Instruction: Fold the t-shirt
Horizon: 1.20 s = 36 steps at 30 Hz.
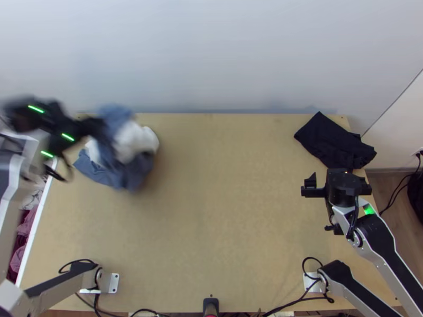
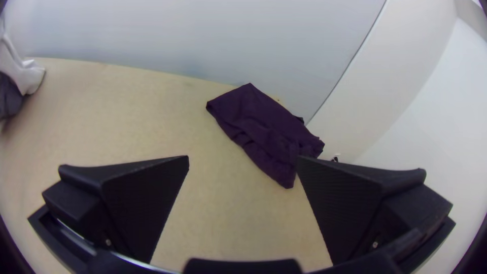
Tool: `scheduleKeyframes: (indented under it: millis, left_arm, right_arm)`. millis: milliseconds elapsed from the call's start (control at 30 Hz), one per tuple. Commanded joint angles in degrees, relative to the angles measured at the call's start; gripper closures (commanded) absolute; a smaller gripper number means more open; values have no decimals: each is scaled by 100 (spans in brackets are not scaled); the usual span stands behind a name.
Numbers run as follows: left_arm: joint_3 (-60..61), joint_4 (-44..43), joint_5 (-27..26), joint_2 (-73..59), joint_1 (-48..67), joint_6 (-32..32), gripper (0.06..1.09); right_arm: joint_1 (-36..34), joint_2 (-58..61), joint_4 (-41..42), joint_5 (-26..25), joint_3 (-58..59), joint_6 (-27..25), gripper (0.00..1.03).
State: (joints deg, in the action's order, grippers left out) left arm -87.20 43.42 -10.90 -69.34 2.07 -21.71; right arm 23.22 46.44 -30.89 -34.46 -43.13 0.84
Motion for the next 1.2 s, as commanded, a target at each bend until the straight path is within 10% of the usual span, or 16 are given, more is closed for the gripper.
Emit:
scheduleKeyframes:
  millis: [0,333,467,1167]
  left_arm:
    - [2330,-483,879,826,2386,88,104]
    - [3657,-861,1037,949,3889,-140,98]
    - [3745,-853,1046,896,3828,-254,9]
    - [2330,-527,914,-62,-136,1424,11]
  right_arm:
    - [-20,-47,5,0,16,-5,5]
    - [-107,-170,13,0,183,4,5]
    - [-125,-196,13,0,218,4,5]
    - [-195,-337,92,18,455,13,5]
